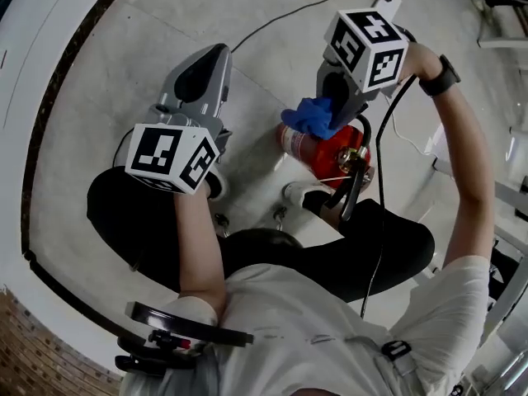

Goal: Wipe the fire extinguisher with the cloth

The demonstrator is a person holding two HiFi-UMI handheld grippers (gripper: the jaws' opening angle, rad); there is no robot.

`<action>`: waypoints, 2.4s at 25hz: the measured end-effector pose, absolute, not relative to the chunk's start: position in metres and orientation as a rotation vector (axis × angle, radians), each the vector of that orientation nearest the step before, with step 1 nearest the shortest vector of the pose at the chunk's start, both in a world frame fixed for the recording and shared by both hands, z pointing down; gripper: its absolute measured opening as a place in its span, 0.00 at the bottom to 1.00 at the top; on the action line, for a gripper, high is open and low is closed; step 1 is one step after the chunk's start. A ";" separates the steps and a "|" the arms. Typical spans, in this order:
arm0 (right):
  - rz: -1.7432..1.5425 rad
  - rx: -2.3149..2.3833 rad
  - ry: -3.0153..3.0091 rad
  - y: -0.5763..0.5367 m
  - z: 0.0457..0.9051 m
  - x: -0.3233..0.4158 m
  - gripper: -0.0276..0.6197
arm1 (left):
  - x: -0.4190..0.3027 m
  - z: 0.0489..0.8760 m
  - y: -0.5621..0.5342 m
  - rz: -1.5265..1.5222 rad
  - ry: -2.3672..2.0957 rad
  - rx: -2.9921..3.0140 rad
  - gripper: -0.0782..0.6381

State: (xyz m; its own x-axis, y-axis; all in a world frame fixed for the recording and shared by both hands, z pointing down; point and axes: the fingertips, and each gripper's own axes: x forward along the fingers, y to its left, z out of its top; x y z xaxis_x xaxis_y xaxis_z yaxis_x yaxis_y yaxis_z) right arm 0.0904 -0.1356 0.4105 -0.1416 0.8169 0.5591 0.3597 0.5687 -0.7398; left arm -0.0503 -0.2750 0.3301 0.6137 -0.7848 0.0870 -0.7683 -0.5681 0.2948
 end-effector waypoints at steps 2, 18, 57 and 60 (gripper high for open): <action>0.550 -1.018 -1.655 -0.119 0.406 0.084 0.15 | -0.058 0.321 -0.274 -0.123 -1.255 2.537 0.11; 0.560 -0.846 -0.993 -0.099 0.771 0.082 0.15 | -0.137 0.347 -0.279 -0.114 -1.403 2.358 0.11; 1.004 -0.905 -1.261 -0.120 0.495 0.086 0.16 | -0.164 0.286 -0.246 -0.313 -1.360 2.439 0.11; 1.010 -0.977 -1.278 -0.115 0.454 0.081 0.16 | -0.159 0.293 -0.246 -0.308 -1.345 2.446 0.11</action>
State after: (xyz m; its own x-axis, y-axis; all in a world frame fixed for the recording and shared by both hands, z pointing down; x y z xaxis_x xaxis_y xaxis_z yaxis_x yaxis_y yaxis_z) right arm 0.0811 -0.1146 0.4544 0.0274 0.9610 0.2752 -0.0457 0.2763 -0.9600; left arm -0.1587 -0.2458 0.2927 0.5306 -0.8471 -0.0290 -0.7754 -0.4990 0.3871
